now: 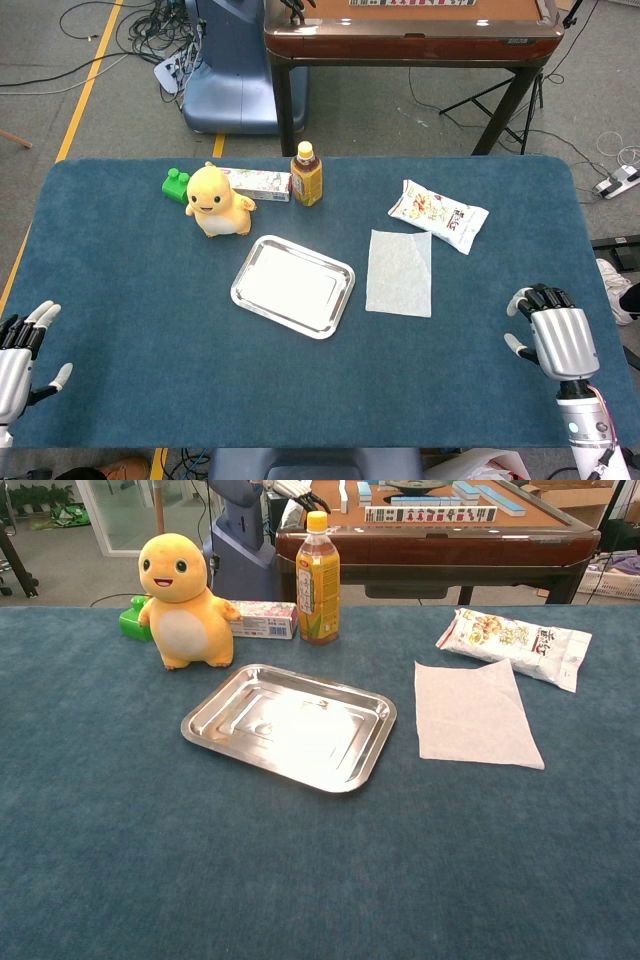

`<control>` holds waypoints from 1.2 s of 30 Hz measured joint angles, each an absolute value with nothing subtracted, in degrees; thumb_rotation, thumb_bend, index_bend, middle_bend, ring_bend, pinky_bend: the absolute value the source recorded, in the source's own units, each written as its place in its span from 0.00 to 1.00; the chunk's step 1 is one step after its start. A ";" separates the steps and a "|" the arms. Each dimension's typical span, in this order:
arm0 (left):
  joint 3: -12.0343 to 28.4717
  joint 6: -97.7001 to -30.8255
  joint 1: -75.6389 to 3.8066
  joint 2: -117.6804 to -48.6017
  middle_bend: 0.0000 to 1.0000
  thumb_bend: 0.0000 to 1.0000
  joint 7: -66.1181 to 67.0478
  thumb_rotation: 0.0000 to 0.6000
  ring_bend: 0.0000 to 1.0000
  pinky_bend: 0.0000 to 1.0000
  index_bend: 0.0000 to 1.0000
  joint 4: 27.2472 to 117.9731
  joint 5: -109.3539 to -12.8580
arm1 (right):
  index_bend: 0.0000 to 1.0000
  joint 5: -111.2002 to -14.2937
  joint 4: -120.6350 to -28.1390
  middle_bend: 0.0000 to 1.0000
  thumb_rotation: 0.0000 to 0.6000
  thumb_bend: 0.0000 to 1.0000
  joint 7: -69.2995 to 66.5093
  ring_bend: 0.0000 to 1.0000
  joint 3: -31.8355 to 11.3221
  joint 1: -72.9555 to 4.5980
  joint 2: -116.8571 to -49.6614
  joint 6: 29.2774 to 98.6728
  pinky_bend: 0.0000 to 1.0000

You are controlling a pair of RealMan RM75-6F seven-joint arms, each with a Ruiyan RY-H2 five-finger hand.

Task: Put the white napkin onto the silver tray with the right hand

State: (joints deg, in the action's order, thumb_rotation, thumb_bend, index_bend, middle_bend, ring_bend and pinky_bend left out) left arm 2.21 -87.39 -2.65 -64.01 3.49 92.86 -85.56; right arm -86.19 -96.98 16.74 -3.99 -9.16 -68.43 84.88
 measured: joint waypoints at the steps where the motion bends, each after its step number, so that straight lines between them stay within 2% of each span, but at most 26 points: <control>1: 2.23 -87.29 -2.71 -64.04 0.12 0.25 3.49 1.00 0.14 0.07 0.12 92.82 -85.52 | 0.52 -86.19 -97.02 0.39 1.00 0.10 16.93 0.26 -4.00 -9.30 -68.58 84.61 0.32; 10: 2.24 -87.29 -2.97 -64.48 0.12 0.25 2.66 1.00 0.14 0.07 0.12 91.98 -86.09 | 0.51 -84.66 -97.58 0.38 1.00 0.10 19.46 0.26 -4.58 -10.67 -70.31 81.81 0.32; 17: 2.20 -87.62 -2.84 -64.52 0.12 0.25 1.67 1.00 0.14 0.07 0.12 91.40 -86.32 | 0.50 -80.60 -97.03 0.37 1.00 0.10 22.66 0.26 -5.79 -13.90 -73.61 75.82 0.32; 27: 2.04 -87.96 -2.14 -64.60 0.12 0.25 0.29 1.00 0.14 0.07 0.12 90.16 -85.69 | 0.50 -74.70 -88.51 0.38 1.00 0.12 24.00 0.26 -8.22 -21.29 -82.50 65.75 0.32; 36: 2.07 -87.92 -1.84 -64.70 0.12 0.25 -0.80 1.00 0.14 0.07 0.12 89.16 -85.25 | 0.50 -71.69 -81.17 0.39 1.00 0.13 24.29 0.26 -9.50 -25.90 -89.41 61.51 0.32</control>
State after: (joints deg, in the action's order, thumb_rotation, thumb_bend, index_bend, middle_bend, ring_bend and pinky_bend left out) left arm 2.07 -87.92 -1.84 -64.70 -0.80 89.16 -85.25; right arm -71.69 -81.17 24.29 -9.50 -25.90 -89.41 61.51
